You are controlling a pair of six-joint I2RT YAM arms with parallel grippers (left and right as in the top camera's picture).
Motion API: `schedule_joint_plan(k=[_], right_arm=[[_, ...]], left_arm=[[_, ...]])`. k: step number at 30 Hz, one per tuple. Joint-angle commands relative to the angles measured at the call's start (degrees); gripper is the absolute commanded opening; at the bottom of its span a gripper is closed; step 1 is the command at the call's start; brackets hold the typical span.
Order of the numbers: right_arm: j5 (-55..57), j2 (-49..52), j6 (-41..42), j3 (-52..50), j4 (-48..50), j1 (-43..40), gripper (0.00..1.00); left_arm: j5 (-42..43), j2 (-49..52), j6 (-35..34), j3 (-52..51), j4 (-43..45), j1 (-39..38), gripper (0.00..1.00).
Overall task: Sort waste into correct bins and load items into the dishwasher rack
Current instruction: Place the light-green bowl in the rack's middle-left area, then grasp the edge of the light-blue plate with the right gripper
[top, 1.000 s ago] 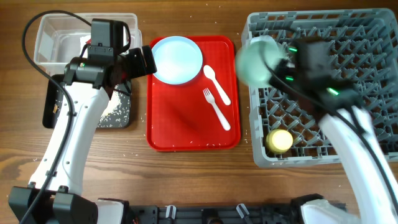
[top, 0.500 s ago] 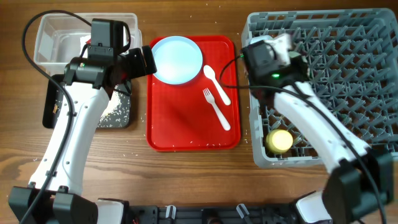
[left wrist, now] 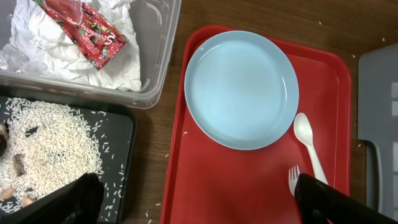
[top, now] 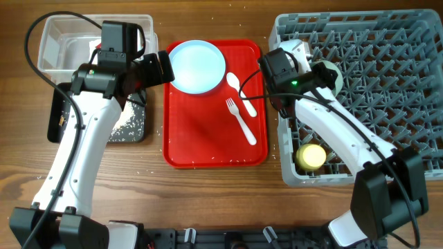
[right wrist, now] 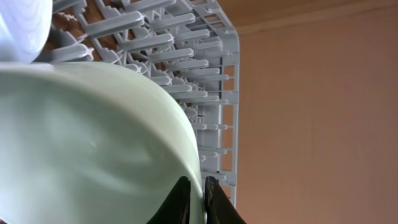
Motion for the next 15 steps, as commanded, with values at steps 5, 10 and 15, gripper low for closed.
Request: schedule_joint_plan(k=[5,10,15], right_arm=[[-6.7,0.8,-1.8,0.1,-2.4,4.2,0.18],[-6.7,0.8,-1.8,0.1,-4.5,8.3,0.59],[-7.4,0.3,-1.1,0.3,-0.9,9.4,0.78]], left_arm=[[-0.6,-0.1,0.3,0.5,0.2,0.2,1.0],[-0.6,-0.1,0.3,0.5,0.2,0.2,1.0],[-0.6,-0.1,0.3,0.5,0.2,0.2,1.0]])
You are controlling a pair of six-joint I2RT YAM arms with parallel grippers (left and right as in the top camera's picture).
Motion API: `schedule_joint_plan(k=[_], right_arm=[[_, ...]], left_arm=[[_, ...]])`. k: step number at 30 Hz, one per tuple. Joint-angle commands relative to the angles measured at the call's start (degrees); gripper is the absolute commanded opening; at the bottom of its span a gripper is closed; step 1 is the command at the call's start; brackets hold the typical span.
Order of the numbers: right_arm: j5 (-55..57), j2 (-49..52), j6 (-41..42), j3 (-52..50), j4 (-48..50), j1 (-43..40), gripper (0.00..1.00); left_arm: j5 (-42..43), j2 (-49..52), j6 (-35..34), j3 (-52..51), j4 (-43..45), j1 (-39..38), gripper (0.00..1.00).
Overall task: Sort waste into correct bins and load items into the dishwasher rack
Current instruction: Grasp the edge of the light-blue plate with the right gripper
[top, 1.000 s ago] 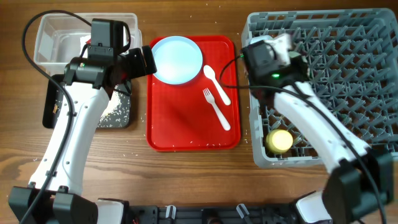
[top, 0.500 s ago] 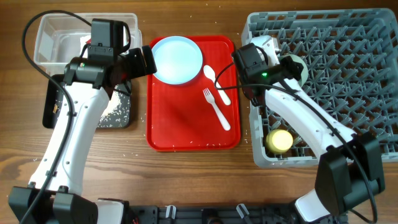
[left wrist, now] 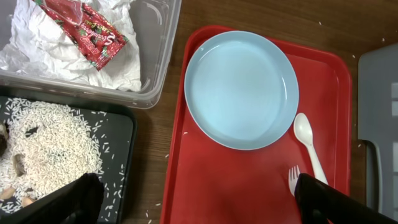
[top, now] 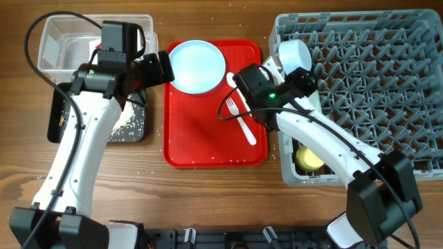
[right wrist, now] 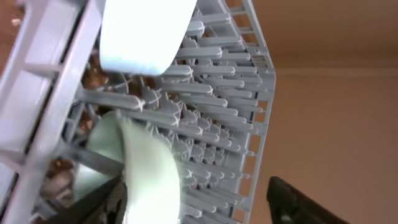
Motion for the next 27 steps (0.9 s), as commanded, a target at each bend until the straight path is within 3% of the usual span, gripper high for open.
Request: schedule_joint_plan(k=[1,7,9,12,13,14,16,20,21,23,27], right_arm=[[-2.1,-0.2,2.1,0.4,4.8,0.5,0.83],[-20.8,-3.8,6.9,0.6,18.7,-0.3,0.99],[-34.8,-5.5,15.6,0.6,25.2,-1.3,1.0],[-57.7,-5.6,30.3,0.6,27.4,-1.3,1.0],[-60.4,-5.4,35.0,0.6,28.3,-1.3,0.81],[-60.8,-5.2,41.4,0.6,28.1,-1.2,0.77],[-65.1,-5.2,44.0,1.6,27.5,-1.4,0.77],[-61.1,0.3,39.9,14.9,20.8,-1.9,0.73],[-63.7,8.3,42.8,18.6,22.1,-2.7,0.7],[-67.1,14.1,46.8,18.9,23.3,-3.5,0.7],[-70.4,23.3,48.7,18.8,22.4,-3.7,0.52]], left_arm=[[-0.6,-0.1,0.3,0.5,0.2,0.2,1.0],[-0.6,-0.1,0.3,0.5,0.2,0.2,1.0],[-0.6,-0.1,0.3,0.5,0.2,0.2,1.0],[-0.6,-0.1,0.3,0.5,0.2,0.2,1.0],[-0.6,-0.1,0.3,0.5,0.2,0.2,1.0],[-0.6,-0.1,0.3,0.5,0.2,0.2,1.0],[-0.6,-0.1,0.3,0.5,0.2,0.2,1.0],[-0.6,-0.1,0.3,0.5,0.2,0.2,1.0],[-0.6,-0.1,0.3,0.5,0.2,0.2,1.0],[-0.6,-0.1,0.3,0.5,0.2,0.2,1.0],[-0.6,-0.1,0.3,0.5,0.2,0.2,1.0]])
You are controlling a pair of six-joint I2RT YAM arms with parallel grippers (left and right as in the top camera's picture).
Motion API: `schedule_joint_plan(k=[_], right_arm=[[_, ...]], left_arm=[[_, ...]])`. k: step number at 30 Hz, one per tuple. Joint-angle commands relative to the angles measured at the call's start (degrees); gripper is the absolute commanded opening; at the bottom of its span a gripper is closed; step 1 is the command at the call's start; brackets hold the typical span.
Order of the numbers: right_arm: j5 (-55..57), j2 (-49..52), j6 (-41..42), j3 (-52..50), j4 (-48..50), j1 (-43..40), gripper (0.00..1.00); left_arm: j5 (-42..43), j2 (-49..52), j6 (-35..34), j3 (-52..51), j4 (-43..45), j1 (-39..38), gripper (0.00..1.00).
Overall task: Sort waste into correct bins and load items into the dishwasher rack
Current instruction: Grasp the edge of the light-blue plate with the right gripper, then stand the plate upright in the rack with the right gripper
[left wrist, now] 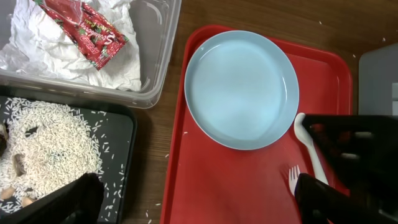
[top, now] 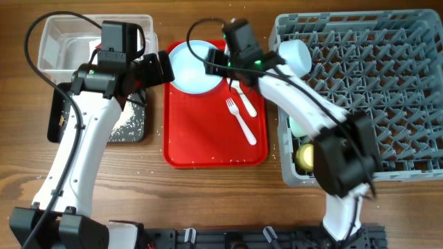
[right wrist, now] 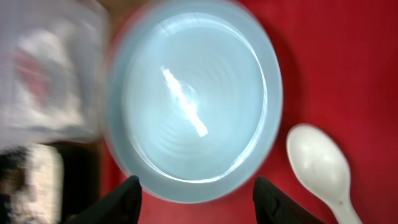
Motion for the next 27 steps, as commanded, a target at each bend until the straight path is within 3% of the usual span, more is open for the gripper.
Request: schedule_joint_plan(k=[1,6,12,13,15,18,23,27], right_arm=[[-2.3,3.1,2.1,-0.5,-0.3,0.2,0.49],[2.2,5.9,8.5,-0.8,-0.2,0.2,0.27],[2.2,9.3,14.0,-0.8,1.5,0.3,0.26],[2.1,9.7,15.0,-0.8,1.6,0.4,0.24],[1.7,10.1,15.2,-0.8,1.2,0.4,0.04],[-3.1,8.7,14.5,0.2,-0.1,-0.6,0.04],[0.5,-8.7,-0.1,0.7,-4.2,-7.3,0.04],[23.1,-28.1,-7.7,0.7,-9.0,-13.7,0.04]], left_arm=[[-0.6,-0.1,0.3,0.5,0.1,0.2,1.0],[-0.6,-0.1,0.3,0.5,0.1,0.2,1.0],[-0.6,-0.1,0.3,0.5,0.1,0.2,1.0],[-0.6,-0.1,0.3,0.5,0.1,0.2,1.0],[-0.6,-0.1,0.3,0.5,0.1,0.2,1.0],[-0.6,-0.1,0.3,0.5,0.1,0.2,1.0],[-0.6,-0.1,0.3,0.5,0.1,0.2,1.0],[-0.6,-0.1,0.3,0.5,0.1,0.2,1.0]])
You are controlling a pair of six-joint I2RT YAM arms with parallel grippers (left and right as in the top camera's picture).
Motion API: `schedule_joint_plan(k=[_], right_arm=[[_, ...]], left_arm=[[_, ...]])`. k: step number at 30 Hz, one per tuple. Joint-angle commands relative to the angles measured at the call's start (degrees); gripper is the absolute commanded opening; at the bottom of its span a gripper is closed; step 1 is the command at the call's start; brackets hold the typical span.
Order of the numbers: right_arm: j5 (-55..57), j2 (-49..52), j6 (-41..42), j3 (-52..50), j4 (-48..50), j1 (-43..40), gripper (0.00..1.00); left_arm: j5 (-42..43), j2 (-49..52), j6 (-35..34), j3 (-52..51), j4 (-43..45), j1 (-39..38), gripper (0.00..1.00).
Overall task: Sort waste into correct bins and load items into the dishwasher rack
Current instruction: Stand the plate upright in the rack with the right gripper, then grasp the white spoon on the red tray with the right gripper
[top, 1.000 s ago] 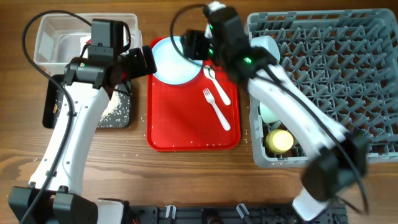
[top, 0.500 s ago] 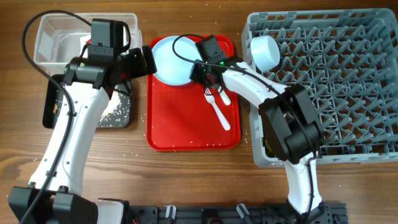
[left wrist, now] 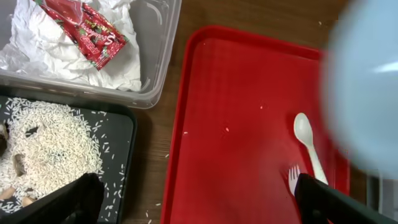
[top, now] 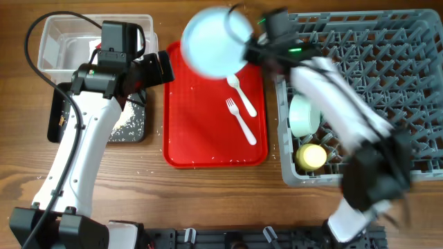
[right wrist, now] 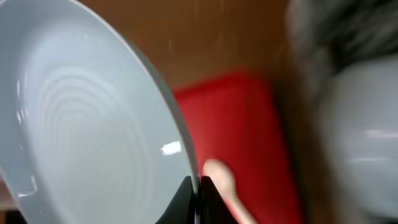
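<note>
A pale blue plate hangs blurred and tilted above the far end of the red tray. My right gripper is shut on its right rim; in the right wrist view the fingertips pinch the plate edge. A white spoon and fork lie on the tray. The grey dishwasher rack holds a green bowl. My left gripper is open over the tray's left side, holding nothing.
A clear bin with white paper and a red wrapper stands at the far left. In front of it is a black tray of rice. A yellow item sits in the rack's near left corner.
My right gripper was open over the plate lying on the tray. Now it is shut on the plate's rim and the plate is off the tray, tilted, nearer the rack. The left arm is unchanged.
My right gripper was shut on the green bowl at the rack's left side. Then it was open with the bowl standing in the rack. Then it was open above the blue plate on the tray, and now it holds that plate lifted.
</note>
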Motion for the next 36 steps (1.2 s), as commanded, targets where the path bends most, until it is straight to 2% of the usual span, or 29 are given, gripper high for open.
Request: schedule_joint_plan(k=[1,2,4,7,10,15,19,21,22,23,24,25,26,27,28,29,33,34,35,36], right_arm=[[25.7,-15.3,-10.9,1.5,-1.5,-4.3,0.04],[36.0,-18.4,-16.4,1.5,-2.1,-6.1,0.04],[46.7,-19.9,-26.9,1.5,-4.5,-8.5,0.04],[50.8,-18.1,-37.3,0.2,-6.4,-11.9,0.04],[50.9,-12.6,-42.9,-0.9,-5.2,-15.0,0.04],[51.5,-1.5,-48.6,-0.9,-1.0,-15.1,0.04],[50.8,4.1,-49.0,-0.9,0.7,-15.0,0.04],[46.2,5.2,-49.0,-0.9,0.7,-15.0,0.05],[42.5,5.2,-49.0,-0.9,0.7,-15.0,0.11],[39.1,5.2,-49.0,-0.9,1.1,-15.0,0.29],[36.5,5.2,-48.9,-0.9,1.3,-15.0,0.54],[34.2,5.0,-48.6,-0.9,1.3,-15.0,0.71],[33.3,4.7,-47.5,-0.9,1.3,-14.9,0.81],[33.2,4.3,-45.8,-0.9,1.2,-14.9,0.95],[33.0,3.2,-43.6,-0.7,1.2,-14.9,1.0],[30.9,1.6,-41.9,0.0,0.4,-14.9,1.0],[11.6,-8.9,-36.7,1.5,-2.9,-14.9,1.0],[3.0,-11.5,-33.4,1.5,-2.6,-14.9,1.0],[-10.3,-14.6,-31.0,1.5,-2.1,-14.9,1.0],[-18.0,-15.5,-28.5,1.5,-0.6,-14.9,0.96]], left_arm=[[-0.6,-0.1,0.3,0.5,0.2,0.2,1.0],[-0.6,-0.1,0.3,0.5,0.2,0.2,1.0],[-0.6,-0.1,0.3,0.5,0.2,0.2,1.0],[-0.6,-0.1,0.3,0.5,0.2,0.2,1.0],[-0.6,-0.1,0.3,0.5,0.2,0.2,1.0],[-0.6,-0.1,0.3,0.5,0.2,0.2,1.0],[-0.6,-0.1,0.3,0.5,0.2,0.2,1.0],[-0.6,-0.1,0.3,0.5,0.2,0.2,1.0],[-0.6,-0.1,0.3,0.5,0.2,0.2,1.0],[-0.6,-0.1,0.3,0.5,0.2,0.2,1.0],[-0.6,-0.1,0.3,0.5,0.2,0.2,1.0],[-0.6,-0.1,0.3,0.5,0.2,0.2,1.0],[-0.6,-0.1,0.3,0.5,0.2,0.2,1.0],[-0.6,-0.1,0.3,0.5,0.2,0.2,1.0],[-0.6,-0.1,0.3,0.5,0.2,0.2,1.0],[-0.6,-0.1,0.3,0.5,0.2,0.2,1.0],[-0.6,-0.1,0.3,0.5,0.2,0.2,1.0],[-0.6,-0.1,0.3,0.5,0.2,0.2,1.0],[-0.6,-0.1,0.3,0.5,0.2,0.2,1.0],[-0.6,-0.1,0.3,0.5,0.2,0.2,1.0]])
